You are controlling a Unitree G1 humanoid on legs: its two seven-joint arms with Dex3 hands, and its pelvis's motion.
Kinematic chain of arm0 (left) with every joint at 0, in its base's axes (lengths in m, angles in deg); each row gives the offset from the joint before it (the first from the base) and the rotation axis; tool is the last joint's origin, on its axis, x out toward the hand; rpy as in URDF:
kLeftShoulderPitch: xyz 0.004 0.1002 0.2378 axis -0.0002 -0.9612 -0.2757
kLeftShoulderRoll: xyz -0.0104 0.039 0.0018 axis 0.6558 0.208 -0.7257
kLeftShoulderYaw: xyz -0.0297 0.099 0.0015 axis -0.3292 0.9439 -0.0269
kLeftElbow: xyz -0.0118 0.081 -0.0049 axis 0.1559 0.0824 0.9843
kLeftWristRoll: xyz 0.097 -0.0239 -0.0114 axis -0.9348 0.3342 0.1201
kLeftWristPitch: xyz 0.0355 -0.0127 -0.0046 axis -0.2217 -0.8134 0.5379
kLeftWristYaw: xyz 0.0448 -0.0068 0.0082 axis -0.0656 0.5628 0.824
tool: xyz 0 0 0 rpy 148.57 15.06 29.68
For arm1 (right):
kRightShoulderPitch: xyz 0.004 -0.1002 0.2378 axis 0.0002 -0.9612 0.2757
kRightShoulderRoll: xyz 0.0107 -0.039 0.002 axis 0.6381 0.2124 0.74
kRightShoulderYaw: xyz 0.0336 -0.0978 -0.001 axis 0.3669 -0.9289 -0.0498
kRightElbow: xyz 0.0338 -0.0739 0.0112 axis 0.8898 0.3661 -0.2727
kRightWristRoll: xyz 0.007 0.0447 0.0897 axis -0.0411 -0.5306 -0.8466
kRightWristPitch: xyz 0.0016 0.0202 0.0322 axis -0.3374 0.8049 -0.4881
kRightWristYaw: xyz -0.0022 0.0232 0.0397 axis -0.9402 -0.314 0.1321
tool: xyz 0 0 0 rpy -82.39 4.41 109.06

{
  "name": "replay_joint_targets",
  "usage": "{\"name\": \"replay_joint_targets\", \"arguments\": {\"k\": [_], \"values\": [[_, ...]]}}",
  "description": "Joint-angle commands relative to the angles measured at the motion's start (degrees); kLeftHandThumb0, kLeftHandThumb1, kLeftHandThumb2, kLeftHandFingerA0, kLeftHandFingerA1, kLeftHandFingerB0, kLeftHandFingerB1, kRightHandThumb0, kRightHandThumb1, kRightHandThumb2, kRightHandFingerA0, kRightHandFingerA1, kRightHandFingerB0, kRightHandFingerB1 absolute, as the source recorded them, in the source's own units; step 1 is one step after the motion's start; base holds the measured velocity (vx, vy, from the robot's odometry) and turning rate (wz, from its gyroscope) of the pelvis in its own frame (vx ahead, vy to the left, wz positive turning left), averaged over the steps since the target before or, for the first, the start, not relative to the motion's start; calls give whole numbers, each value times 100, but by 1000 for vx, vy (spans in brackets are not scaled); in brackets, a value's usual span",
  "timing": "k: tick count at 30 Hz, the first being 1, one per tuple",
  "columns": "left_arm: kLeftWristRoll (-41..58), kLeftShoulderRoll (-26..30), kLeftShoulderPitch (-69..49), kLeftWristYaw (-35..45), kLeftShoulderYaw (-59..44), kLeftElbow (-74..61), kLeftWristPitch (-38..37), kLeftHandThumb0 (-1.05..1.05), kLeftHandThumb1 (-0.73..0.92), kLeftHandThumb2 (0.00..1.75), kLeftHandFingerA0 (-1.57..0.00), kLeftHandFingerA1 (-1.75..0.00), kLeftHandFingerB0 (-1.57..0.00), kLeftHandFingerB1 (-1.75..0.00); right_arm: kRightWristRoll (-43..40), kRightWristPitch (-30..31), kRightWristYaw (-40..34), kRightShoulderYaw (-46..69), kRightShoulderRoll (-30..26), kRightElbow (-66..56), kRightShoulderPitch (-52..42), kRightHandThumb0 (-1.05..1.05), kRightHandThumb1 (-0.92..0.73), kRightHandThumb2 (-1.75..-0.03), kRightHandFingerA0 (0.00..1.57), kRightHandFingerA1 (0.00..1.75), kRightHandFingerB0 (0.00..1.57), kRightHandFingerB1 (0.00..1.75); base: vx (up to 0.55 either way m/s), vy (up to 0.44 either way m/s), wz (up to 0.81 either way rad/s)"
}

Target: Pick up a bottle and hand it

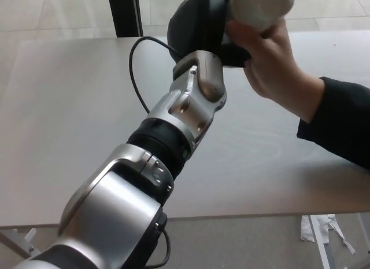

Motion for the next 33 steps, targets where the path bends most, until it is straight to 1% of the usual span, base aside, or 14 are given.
{"name": "replay_joint_targets", "arguments": {"k": [1, 2, 6, 8, 9, 10, 11, 13, 15, 18, 19, 20, 30, 33], "values": [[-612, 59, -406, 215, 648, 2, -349, -18, 75, 68, -84, -169, -72, -138, -49, 91, -36, 27, -46, -197, 7, -50, -56, -57, 96, 128, 45, 35, 0, 0, 0], [-725, 117, -462, 244, 835, -5, -332, -16, 70, 69, -86, -161, -78, -126, -18, 62, -22, 15, -58, -177, 2, -51, -55, -57, 96, 97, 46, 35, 0, 0, 0], [-835, 239, -689, 379, 1204, -86, -315, -14, 66, 68, -89, -154, -83, -116, 41, 140, -113, -1, -58, -331, -55, -50, -56, -57, 100, 102, 46, 35, 0, 0, 0], [-829, 369, -772, 593, 1312, -144, -375, -18, 64, 62, -94, -148, -59, -59, 14, 39, -84, 13, -28, -260, -32, -48, -56, -57, 92, 100, 45, 34, 0, 0, 0], [-840, 436, -773, 770, 1367, -189, -305, -23, 67, 62, -89, -150, -55, -56, -30, -29, -28, 31, -13, -206, -17, -47, -56, -57, 91, 101, 44, 34, 0, 0, 0], [-845, 462, -755, 938, 1401, -214, -208, -30, 63, 60, -81, -137, -33, -43, -66, 1, -45, 55, 4, -215, -19, -47, -54, -56, 80, 74, 47, 34, 0, 0, 0], [-903, 567, -624, 1531, 1525, -244, 208, -53, 55, 57, -26, -59, 0, -26, -74, 40, -64, 69, 0, -214, -25, -48, -55, -57, 98, 110, 47, 35, 0, 0, 0], [-922, 743, -527, 2018, 1608, -364, 436, -81, 42, 73, -1, -22, 0, 0, -46, 130, -113, 63, -37, -198, -16, -55, -43, -81, 91, 90, 40, 49, 0, 0, 0], [-905, 983, -537, 2384, 1618, -728, 620, -93, 49, 80, 0, -9, 0, -4, -75, 179, -104, 78, -49, -200, -26, -52, -54, -57, 91, 79, 48, 36, 0, 0, 0], [-892, 1312, -649, 2656, 1592, -1235, 702, -98, 52, 80, 0, -9, 0, 0, -8, 65, -42, 51, -74, -173, -74, -49, -56, -58, 75, 62, 46, 35, 0, 0, 0], [-890, 1443, -693, 2733, 1572, -1427, 724, -73, 52, 63, 0, 0, 0, 0, -48, 72, -38, 78, -63, -177, -73, -45, -55, -58, 70, 51, 46, 36, 0, 0, 0], [-886, 1782, -816, 2865, 1496, -1869, 721, -70, 57, 57, 0, 0, 0, 0, -70, 83, -50, 102, -60, -177, -71, -49, -44, -80, 60, 58, 35, 49, 0, 0, 0], [-103, 3530, -2270, 3665, 284, -4900, 802, -105, 59, 91, 0, -18, 0, -2, -32, 72, -77, 127, -78, -116, -133, -45, -56, -57, 88, 77, 42, 35, 0, 0, 0], [296, 4163, -2969, 4049, -506, -5990, 1175, -104, 59, 95, 0, -24, 0, -12, -57, 51, -34, 181, -111, -76, -185, -46, -55, -57, 86, 61, 43, 35, 0, 0, 0]]}}
